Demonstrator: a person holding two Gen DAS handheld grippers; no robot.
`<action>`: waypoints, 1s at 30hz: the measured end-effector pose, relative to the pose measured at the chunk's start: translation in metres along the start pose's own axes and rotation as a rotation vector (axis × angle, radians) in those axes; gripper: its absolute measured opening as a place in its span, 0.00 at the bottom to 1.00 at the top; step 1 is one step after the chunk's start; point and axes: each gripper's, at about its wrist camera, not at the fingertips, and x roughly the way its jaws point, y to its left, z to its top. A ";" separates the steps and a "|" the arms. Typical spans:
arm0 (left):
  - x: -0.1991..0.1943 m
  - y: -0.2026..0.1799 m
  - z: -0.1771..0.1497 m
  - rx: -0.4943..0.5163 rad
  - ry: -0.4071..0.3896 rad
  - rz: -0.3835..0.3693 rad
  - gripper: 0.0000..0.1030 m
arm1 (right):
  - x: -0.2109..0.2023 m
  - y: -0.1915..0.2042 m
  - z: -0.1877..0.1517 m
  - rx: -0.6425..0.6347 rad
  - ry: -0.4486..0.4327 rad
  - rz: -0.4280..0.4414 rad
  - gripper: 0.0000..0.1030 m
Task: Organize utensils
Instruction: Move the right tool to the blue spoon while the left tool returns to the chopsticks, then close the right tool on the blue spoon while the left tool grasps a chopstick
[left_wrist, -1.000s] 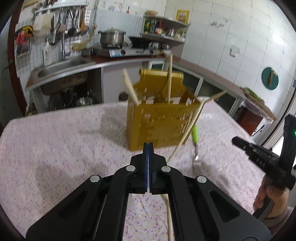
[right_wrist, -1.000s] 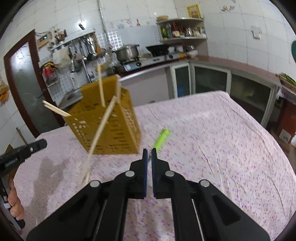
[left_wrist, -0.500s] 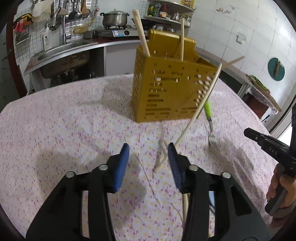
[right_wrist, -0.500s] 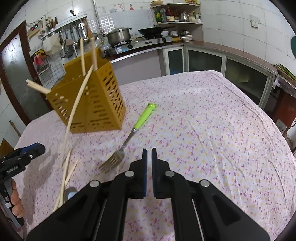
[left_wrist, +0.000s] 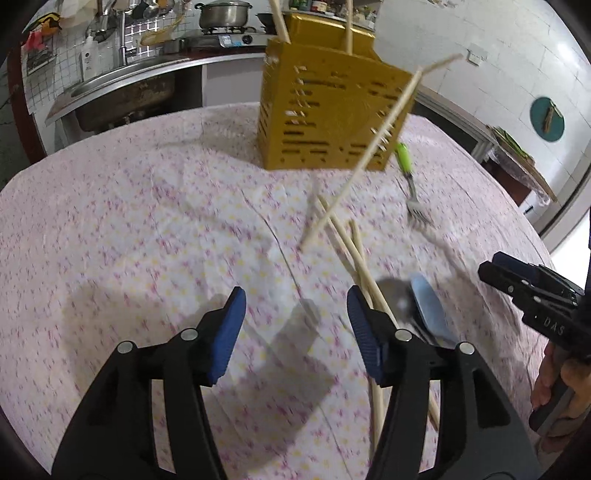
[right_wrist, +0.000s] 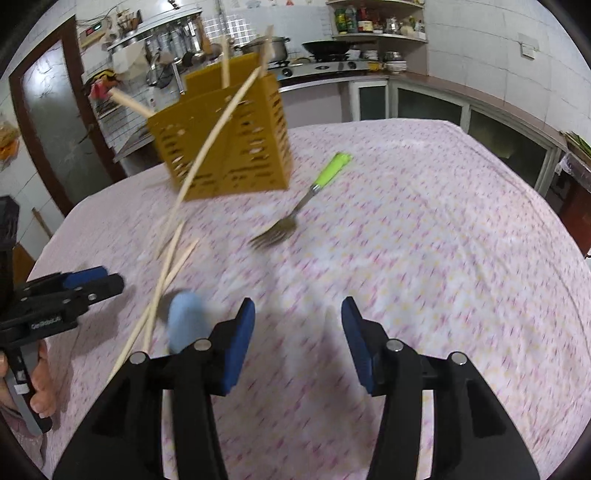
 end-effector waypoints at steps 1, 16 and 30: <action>0.000 -0.002 -0.003 0.007 0.005 0.000 0.54 | -0.001 0.005 -0.005 -0.010 0.006 0.007 0.48; 0.008 -0.045 -0.027 0.120 0.035 0.034 0.42 | -0.015 0.032 -0.043 -0.052 0.037 0.055 0.46; 0.046 -0.033 0.031 0.079 0.085 0.035 0.15 | 0.001 0.047 -0.027 -0.073 0.071 0.049 0.46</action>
